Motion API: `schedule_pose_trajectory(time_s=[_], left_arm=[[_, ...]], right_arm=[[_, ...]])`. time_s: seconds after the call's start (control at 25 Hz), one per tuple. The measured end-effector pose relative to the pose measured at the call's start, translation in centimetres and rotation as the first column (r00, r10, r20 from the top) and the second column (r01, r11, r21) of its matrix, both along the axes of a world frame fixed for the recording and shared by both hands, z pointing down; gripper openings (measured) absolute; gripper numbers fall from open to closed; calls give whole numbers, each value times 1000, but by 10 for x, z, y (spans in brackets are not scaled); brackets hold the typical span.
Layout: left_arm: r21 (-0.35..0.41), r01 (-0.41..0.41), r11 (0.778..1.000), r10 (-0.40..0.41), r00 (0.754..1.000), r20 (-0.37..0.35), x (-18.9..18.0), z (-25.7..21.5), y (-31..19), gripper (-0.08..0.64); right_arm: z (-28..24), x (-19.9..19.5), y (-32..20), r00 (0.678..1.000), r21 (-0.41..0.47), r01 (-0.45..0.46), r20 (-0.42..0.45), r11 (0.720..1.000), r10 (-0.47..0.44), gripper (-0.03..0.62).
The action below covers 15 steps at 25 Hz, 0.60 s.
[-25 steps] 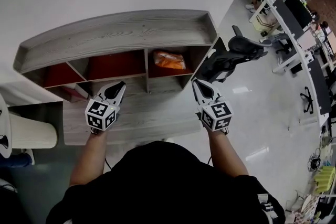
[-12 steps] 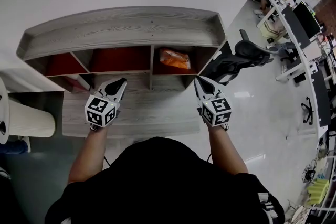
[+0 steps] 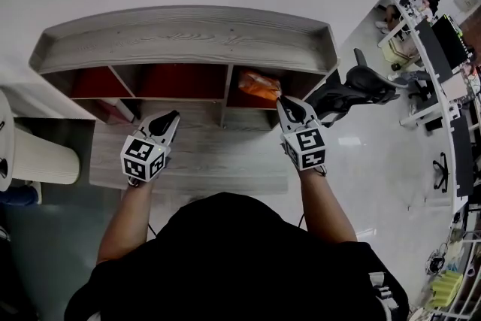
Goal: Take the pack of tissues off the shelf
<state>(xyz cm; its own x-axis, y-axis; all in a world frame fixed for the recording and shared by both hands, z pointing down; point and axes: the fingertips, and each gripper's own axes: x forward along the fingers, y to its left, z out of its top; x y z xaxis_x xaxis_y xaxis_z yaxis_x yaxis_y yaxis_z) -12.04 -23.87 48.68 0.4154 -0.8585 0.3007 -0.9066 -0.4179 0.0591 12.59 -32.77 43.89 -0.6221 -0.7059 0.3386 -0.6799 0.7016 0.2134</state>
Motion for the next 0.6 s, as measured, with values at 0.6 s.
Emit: schedule_pose_trajectory(time_s=[0.6], left_arm=[[-25, 87, 996, -87, 996, 6, -19, 8, 11, 32]], right_arm=[[51, -45, -41, 911, 24, 138, -394, 990, -118, 201]])
